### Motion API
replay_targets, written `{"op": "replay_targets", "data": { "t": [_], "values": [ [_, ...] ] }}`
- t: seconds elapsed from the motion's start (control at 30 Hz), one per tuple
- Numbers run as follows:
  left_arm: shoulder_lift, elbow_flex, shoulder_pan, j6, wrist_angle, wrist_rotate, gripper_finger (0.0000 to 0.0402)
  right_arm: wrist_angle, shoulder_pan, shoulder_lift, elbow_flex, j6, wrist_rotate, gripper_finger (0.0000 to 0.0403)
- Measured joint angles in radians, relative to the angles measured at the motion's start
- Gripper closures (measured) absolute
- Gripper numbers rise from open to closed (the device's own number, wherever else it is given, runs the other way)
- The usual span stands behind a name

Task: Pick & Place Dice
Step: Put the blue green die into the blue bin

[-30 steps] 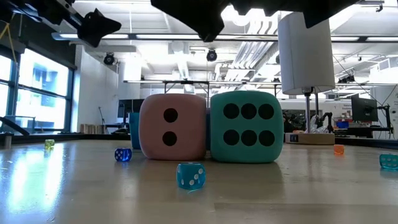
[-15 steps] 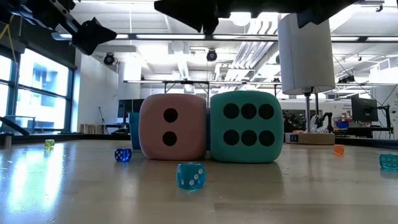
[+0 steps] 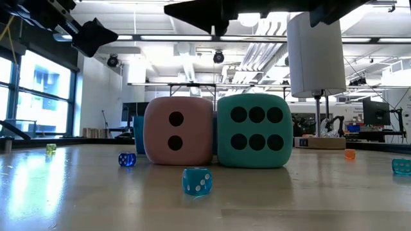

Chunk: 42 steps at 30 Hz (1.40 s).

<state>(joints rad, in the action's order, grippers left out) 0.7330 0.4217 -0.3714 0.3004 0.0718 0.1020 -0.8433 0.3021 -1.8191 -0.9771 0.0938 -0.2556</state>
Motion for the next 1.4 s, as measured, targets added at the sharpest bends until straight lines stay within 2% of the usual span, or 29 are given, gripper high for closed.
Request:
{"op": "replay_targets", "data": {
  "t": [0.2, 0.53, 0.7, 0.87, 1.0, 1.17, 1.33, 1.4],
  "values": [
    [0.0, 0.0, 0.0, 0.0, -0.001, 0.0, 0.0002, 0.0, 0.014, 0.0, 0.0, 0.046, 0.0, 0.0003],
    [0.0, 0.0, 0.0, 0.0, -0.001, 0.0, 0.0002, 0.022, 0.015, 0.0, 0.0, 0.009, 0.0, 0.0003],
    [0.0, 0.0, 0.0, 0.004, -0.013, -0.002, 0.0002, 0.252, 0.055, 0.051, 0.0, 0.026, -0.039, 0.0003],
    [0.0, 0.0, 0.0, 0.004, -0.05, -0.002, 0.0002, 0.435, 0.137, 0.093, 0.0, -0.077, -0.231, 0.0003],
    [0.006, 0.0, 0.0, 0.005, -0.067, -0.002, 0.0002, 0.479, 0.222, 0.099, 0.0, -0.091, -0.447, 0.0003],
    [0.024, 0.0, 0.0, 0.006, -0.067, -0.002, 0.0002, 0.555, 0.292, 0.098, 0.0, -0.143, -0.607, 0.0003],
    [0.048, 0.0, 0.0, 0.008, -0.066, -0.002, 0.0002, 0.632, 0.348, 0.099, 0.0, -0.119, -0.855, 0.0003],
    [0.059, 0.0, 0.0, 0.008, -0.065, -0.001, 0.0002, 0.676, 0.363, 0.101, 0.0, -0.123, -0.893, 0.0003]
  ]
}}
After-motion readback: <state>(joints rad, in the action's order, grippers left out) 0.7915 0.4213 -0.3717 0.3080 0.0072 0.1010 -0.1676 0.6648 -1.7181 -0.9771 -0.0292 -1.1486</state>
